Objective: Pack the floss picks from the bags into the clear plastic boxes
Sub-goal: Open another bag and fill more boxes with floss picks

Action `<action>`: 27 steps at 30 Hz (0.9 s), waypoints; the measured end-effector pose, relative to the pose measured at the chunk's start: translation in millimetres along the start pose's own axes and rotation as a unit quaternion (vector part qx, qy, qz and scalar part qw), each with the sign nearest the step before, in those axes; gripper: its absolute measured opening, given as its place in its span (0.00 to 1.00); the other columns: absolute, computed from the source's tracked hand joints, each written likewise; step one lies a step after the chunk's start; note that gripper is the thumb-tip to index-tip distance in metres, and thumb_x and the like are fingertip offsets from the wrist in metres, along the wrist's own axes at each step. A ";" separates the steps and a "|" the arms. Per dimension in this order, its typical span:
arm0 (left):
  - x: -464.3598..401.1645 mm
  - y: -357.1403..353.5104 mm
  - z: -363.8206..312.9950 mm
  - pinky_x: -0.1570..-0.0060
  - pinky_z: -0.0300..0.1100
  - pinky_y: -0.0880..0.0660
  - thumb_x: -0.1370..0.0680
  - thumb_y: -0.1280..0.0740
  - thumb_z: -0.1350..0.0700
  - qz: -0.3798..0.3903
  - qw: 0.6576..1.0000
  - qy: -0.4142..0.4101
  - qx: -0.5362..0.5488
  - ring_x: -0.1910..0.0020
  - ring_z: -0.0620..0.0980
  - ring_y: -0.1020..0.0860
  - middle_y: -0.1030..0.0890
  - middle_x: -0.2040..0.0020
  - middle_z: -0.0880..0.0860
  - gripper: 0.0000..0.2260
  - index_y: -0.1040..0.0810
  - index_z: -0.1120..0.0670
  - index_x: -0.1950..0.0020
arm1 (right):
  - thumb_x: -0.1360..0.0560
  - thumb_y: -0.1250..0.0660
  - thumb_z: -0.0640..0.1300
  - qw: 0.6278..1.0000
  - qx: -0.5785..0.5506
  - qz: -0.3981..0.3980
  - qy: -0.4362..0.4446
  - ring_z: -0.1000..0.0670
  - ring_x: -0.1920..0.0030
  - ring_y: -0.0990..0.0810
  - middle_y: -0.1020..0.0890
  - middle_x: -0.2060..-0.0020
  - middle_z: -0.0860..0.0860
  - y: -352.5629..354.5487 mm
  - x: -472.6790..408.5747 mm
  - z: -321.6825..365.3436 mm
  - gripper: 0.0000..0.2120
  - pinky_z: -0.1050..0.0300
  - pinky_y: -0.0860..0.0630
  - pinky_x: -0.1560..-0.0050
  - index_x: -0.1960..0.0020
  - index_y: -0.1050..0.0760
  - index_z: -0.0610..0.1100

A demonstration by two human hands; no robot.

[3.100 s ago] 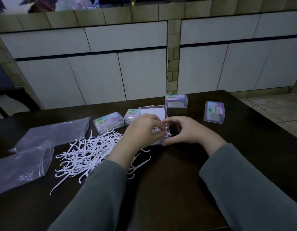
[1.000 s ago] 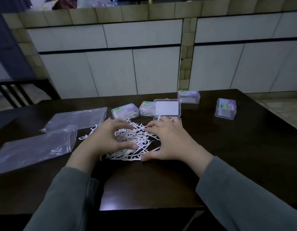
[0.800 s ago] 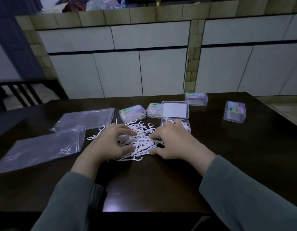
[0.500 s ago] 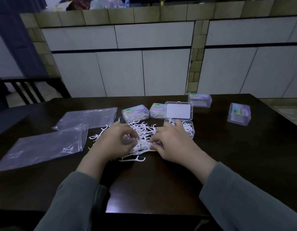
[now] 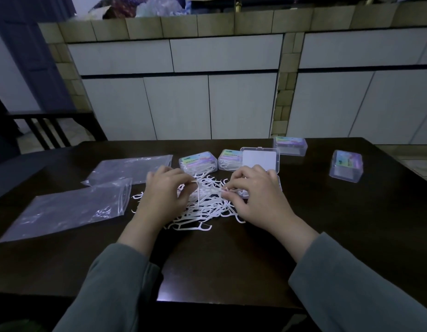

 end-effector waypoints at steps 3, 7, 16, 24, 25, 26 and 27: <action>-0.7 2.3 -1.5 0.52 0.43 0.47 0.26 0.28 0.53 -0.019 1.000 0.010 0.007 0.51 0.50 0.28 0.17 0.55 0.44 0.03 0.16 0.50 0.54 | 0.24 0.34 0.56 1.000 -0.017 -0.008 -0.004 0.55 0.47 0.29 0.20 0.50 0.59 2.5 0.0 -2.4 0.10 0.54 0.42 0.46 0.50 0.18 0.53; -0.3 2.7 -4.6 0.49 0.45 0.44 0.26 0.28 0.52 -0.013 0.999 0.016 0.042 0.51 0.46 0.29 0.18 0.55 0.43 0.04 0.16 0.50 0.53 | 0.23 0.35 0.55 0.999 -0.031 -0.013 -0.010 0.56 0.48 0.28 0.19 0.52 0.60 4.1 0.4 -4.8 0.08 0.54 0.41 0.45 0.51 0.19 0.53; -0.1 -2.8 -12.2 0.48 0.45 0.41 0.25 0.30 0.55 -0.021 0.993 0.010 0.113 0.52 0.43 0.29 0.23 0.58 0.36 0.07 0.18 0.47 0.48 | 0.23 0.34 0.53 0.994 -0.087 -0.069 -0.018 0.57 0.50 0.28 0.25 0.58 0.65 3.0 -2.9 -11.8 0.07 0.54 0.43 0.46 0.55 0.20 0.52; -20.5 -3.8 -24.1 0.50 0.50 0.30 0.24 0.31 0.50 -0.029 0.988 0.028 0.151 0.55 0.38 0.29 0.23 0.60 0.35 0.06 0.19 0.44 0.48 | 0.23 0.33 0.52 0.980 -0.108 -0.141 -0.094 0.57 0.52 0.29 0.24 0.58 0.63 23.2 -13.1 -41.6 0.05 0.55 0.43 0.47 0.57 0.26 0.56; -26.0 -4.6 -28.8 0.51 0.50 0.30 0.24 0.32 0.49 -0.031 0.987 0.025 0.153 0.56 0.39 0.29 0.23 0.61 0.35 0.06 0.19 0.44 0.47 | 0.23 0.34 0.52 0.979 -0.094 -0.142 -0.110 0.55 0.52 0.28 0.23 0.57 0.62 25.4 -14.2 -47.9 0.05 0.55 0.43 0.47 0.57 0.25 0.55; -31.8 -5.8 -34.1 0.51 0.50 0.30 0.23 0.32 0.50 -0.033 0.988 0.024 0.151 0.56 0.40 0.30 0.24 0.61 0.35 0.07 0.19 0.45 0.47 | 0.23 0.34 0.52 0.980 -0.073 -0.136 -0.125 0.54 0.51 0.27 0.22 0.57 0.61 26.8 -14.9 -53.7 0.05 0.54 0.42 0.48 0.56 0.24 0.54; -37.7 -7.4 -39.9 0.51 0.49 0.32 0.23 0.32 0.50 -0.035 0.988 0.021 0.146 0.56 0.41 0.30 0.25 0.61 0.34 0.07 0.18 0.46 0.46 | 0.22 0.35 0.53 0.981 -0.050 -0.121 -0.140 0.53 0.49 0.27 0.21 0.55 0.59 27.7 -15.2 -58.8 0.06 0.53 0.42 0.47 0.55 0.22 0.52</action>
Point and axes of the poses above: each hand's wrist, its own x-axis away from the middle knuckle, its own y-axis out of the back of the hand, z = x × y, the point moved 1 cm from there along -x, towards the middle knuckle
